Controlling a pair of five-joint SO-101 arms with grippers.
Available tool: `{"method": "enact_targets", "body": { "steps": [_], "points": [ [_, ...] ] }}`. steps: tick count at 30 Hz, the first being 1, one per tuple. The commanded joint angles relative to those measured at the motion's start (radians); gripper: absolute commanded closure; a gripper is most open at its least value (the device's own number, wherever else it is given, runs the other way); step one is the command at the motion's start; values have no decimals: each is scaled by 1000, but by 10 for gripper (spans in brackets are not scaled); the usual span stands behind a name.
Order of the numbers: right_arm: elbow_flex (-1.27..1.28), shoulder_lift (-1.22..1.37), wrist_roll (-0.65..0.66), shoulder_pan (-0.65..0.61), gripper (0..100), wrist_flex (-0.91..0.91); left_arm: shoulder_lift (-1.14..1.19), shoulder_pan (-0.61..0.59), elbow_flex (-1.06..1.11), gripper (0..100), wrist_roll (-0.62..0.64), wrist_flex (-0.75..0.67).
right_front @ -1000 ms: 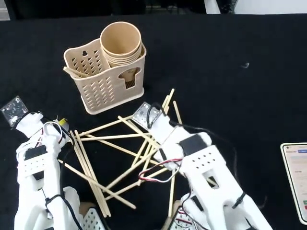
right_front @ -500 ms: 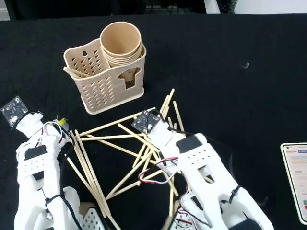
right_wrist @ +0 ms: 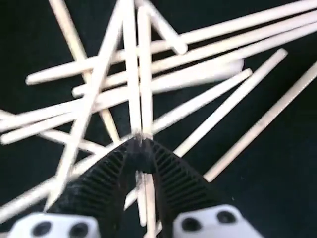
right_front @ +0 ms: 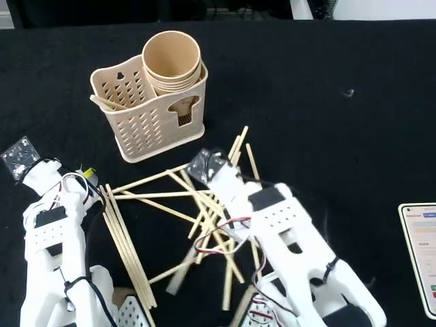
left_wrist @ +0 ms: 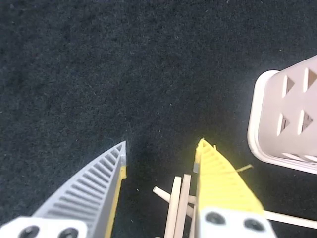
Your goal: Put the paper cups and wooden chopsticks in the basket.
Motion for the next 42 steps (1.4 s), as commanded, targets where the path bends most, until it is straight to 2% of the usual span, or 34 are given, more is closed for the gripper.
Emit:
{"method": "enact_targets", "body": {
  "steps": [1,4,8,13,15,24,26,28,34,42],
  "points": [
    [-142,-91,0,26,988,130,-18,-4,-16,773,5,-15],
    [-179,-168,0,20,988,190,-18,-2,-16,773,5,-15],
    [-113,-193,-32,18,984,153,-18,-5,-18,773,5,-15],
    [51,-124,-38,-49,835,-5,-18,-2,-18,773,5,-15],
    [74,-84,-41,-75,815,-49,-18,-2,-16,773,5,-15],
    [74,81,-34,-78,895,-163,-18,-2,-15,773,3,-15],
    [64,84,-34,-78,942,-163,-18,-2,-13,773,3,-15],
    [53,67,-35,-78,992,-155,-18,-4,-13,773,3,-15],
    [39,-33,-38,-77,988,-77,-18,-7,-13,773,3,-15],
    [18,-289,-41,-77,988,78,-18,-8,-13,773,3,-15]
  ]
}}
